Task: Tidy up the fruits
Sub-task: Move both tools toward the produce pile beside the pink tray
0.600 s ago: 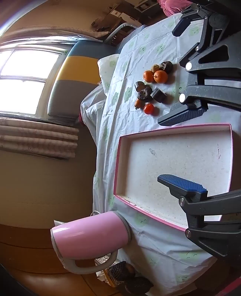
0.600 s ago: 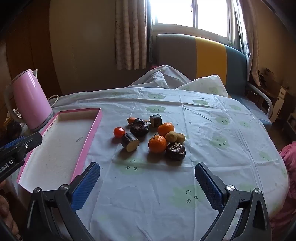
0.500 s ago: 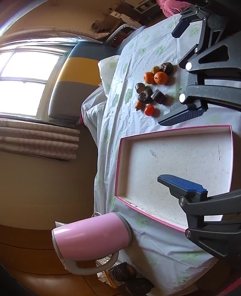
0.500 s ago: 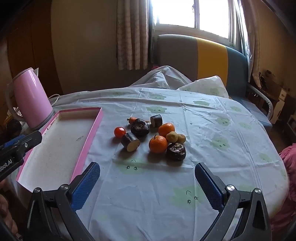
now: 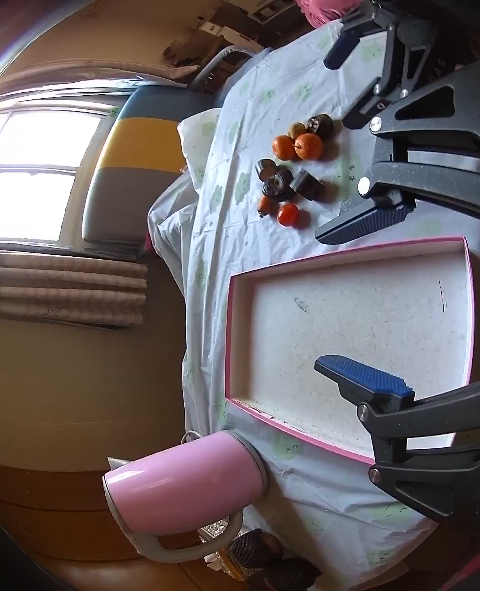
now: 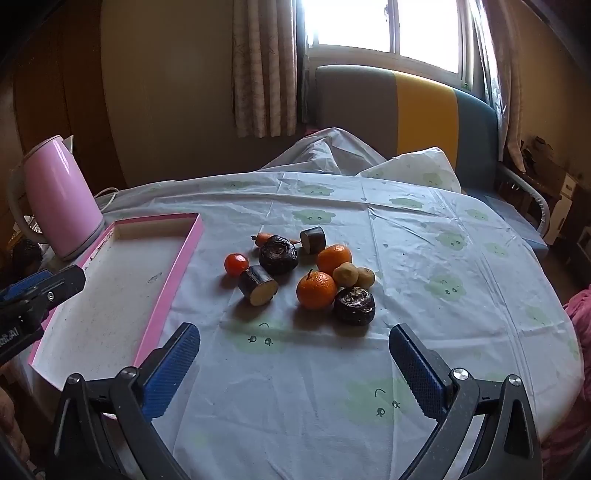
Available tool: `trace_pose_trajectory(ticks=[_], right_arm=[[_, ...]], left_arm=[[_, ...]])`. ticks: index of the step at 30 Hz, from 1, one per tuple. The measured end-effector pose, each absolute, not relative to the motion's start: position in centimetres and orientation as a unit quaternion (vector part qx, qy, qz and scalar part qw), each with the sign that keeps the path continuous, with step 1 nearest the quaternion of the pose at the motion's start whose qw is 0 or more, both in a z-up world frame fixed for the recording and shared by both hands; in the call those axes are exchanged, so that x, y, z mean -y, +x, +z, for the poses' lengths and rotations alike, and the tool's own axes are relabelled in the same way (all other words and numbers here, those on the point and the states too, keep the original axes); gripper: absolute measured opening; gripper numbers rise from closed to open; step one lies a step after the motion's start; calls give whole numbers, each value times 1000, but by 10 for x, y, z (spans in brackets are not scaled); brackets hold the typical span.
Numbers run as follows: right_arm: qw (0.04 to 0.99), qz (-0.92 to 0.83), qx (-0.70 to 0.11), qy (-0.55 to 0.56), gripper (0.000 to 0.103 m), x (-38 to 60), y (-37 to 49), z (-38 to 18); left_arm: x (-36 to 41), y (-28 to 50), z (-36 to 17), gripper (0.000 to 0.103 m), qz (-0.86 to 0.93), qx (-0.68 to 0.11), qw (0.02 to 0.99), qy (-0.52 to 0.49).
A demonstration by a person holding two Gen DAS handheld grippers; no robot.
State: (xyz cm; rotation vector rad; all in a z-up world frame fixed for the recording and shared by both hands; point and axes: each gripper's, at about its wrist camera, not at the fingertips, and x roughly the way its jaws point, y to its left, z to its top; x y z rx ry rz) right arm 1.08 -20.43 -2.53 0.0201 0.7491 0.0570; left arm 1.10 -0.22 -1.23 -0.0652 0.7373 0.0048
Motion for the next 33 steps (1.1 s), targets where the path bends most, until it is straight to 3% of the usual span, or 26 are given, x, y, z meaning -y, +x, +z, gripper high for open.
trace_pose_trajectory(ticks=[33], right_arm=[[930,24,-367,12,103,239,15,-31]], left_arm=[[32,17,-16,68,-44,-370,928,11]])
